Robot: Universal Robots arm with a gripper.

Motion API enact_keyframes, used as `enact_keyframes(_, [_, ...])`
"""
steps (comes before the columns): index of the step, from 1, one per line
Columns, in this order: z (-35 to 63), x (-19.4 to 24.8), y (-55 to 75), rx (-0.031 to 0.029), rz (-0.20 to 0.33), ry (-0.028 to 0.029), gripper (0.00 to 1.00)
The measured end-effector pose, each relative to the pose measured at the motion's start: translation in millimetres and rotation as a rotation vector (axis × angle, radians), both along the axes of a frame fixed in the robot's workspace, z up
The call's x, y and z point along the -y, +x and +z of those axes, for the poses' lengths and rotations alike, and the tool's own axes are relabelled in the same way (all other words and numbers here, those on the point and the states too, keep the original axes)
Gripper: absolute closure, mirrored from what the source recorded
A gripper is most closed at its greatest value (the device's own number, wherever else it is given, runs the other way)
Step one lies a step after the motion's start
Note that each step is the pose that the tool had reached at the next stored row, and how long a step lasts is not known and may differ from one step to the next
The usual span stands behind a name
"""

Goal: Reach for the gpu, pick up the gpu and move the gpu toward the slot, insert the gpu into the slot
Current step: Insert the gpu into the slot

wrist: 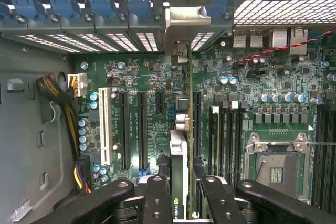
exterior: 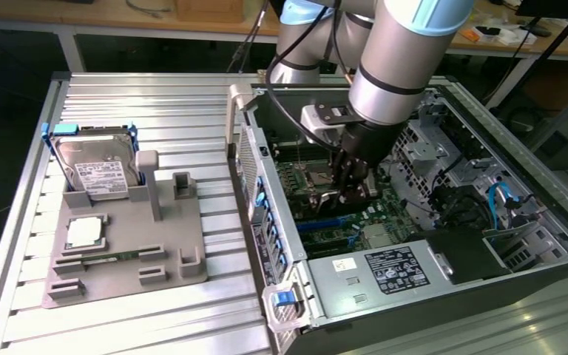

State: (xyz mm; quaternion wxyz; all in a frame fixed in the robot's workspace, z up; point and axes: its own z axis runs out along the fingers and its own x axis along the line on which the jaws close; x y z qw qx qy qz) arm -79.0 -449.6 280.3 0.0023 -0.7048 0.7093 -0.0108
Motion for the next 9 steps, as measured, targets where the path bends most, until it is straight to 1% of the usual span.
enact_keyframes(9, [-3.6, 0.0, -0.9, 0.0001, 0.0, 0.0, 0.73])
